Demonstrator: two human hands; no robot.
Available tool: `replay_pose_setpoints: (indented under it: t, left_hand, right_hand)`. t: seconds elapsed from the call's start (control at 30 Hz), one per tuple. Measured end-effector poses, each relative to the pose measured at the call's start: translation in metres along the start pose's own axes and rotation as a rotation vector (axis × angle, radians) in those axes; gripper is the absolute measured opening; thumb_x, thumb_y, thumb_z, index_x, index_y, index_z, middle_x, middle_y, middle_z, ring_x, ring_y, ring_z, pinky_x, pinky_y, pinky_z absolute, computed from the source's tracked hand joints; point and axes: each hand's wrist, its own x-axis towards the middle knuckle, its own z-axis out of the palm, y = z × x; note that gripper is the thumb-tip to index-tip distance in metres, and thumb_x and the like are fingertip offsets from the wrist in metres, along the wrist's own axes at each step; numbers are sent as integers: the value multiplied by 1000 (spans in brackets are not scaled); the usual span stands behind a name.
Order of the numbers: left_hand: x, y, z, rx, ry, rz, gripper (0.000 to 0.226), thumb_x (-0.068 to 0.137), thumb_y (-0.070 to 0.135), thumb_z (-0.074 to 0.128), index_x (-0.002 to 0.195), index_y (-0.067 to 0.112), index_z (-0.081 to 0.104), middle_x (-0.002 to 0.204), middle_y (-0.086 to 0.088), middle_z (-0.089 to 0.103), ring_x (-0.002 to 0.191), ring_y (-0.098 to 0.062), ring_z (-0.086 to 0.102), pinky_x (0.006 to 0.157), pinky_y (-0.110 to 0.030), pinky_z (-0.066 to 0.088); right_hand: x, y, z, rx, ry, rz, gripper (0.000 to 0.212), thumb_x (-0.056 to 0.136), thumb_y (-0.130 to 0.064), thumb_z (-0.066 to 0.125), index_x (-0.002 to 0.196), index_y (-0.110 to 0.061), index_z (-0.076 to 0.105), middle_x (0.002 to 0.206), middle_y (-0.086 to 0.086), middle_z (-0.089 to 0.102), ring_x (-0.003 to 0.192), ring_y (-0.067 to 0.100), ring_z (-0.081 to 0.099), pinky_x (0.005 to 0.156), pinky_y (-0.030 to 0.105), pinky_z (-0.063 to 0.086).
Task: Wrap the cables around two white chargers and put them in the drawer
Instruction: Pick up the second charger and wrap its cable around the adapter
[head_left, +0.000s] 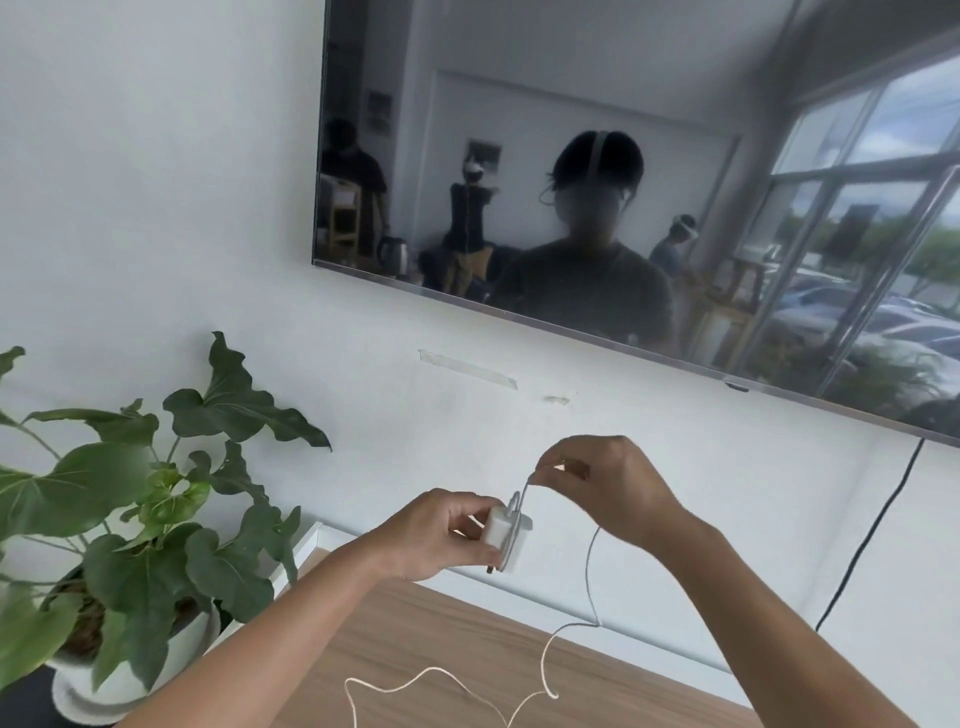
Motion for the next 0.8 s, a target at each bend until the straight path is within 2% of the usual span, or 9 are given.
replay_pose_setpoints:
  t: [0.07,0.17,0.27,0.33,0.4,0.57,0.67,0.73,0.8]
  left_hand:
    - [-2,8,0,-80,-33,16,40,87,17,81,124,28,73,110,-5,77,93,-17,69,100,-46,54]
    - [-6,16,0,-235,-54,35,39,88,14,81,125,19,72,106,-7,74,97,-19,66,99,-46,52]
    - [-10,25,3,-372,-65,65,39,90,3,76,126,18,72,105,-1,74,100,-20,67,99,-39,50]
    - [-12,31,6,-433,-45,98,39,89,-1,75,125,14,72,108,0,75,103,-19,69,101,-35,51]
    - [-11,34,6,-505,18,132,39,87,-2,76,123,10,72,110,-6,76,104,-23,70,104,-39,52]
    - [-5,32,-4,-670,222,147,47,74,14,86,120,18,77,112,-11,77,105,-28,71,106,-42,54]
    - [-2,22,-9,-732,347,115,46,75,11,88,119,11,76,112,-12,77,106,-29,73,107,-44,54]
    - [0,14,-13,-739,425,88,49,74,15,83,121,6,74,110,-11,77,106,-30,74,106,-44,55]
    - [1,4,-20,-726,482,60,47,74,17,84,118,6,75,108,-9,76,108,-33,74,106,-44,55]
  right_hand:
    - [4,7,-6,196,-53,132,15,81,-40,81,76,-27,76,55,1,52,52,9,36,53,19,33]
    - [1,17,-3,437,-116,324,17,82,-32,82,76,-17,77,52,-11,49,52,6,40,51,13,33]
    - [-10,26,14,647,-128,423,21,86,-35,76,78,-16,78,56,-6,47,53,11,37,51,21,29]
    - [-20,31,30,781,-116,449,29,85,-43,70,68,-19,75,58,0,41,52,13,28,51,25,22]
    - [-31,31,45,863,-121,487,32,84,-48,66,64,-22,72,58,2,40,50,13,24,51,27,18]
    - [-57,28,78,831,-167,561,40,98,-42,59,89,-7,76,56,3,40,49,14,25,48,23,21]
    - [-66,18,88,755,-223,553,42,99,-47,55,88,-14,79,54,0,37,49,13,28,48,21,25]
    - [-73,9,91,663,-253,523,43,99,-50,53,87,-20,80,52,-4,35,50,14,29,55,20,34]
    - [-81,1,92,566,-272,459,42,100,-53,52,87,-24,80,53,-3,31,54,19,28,60,23,35]
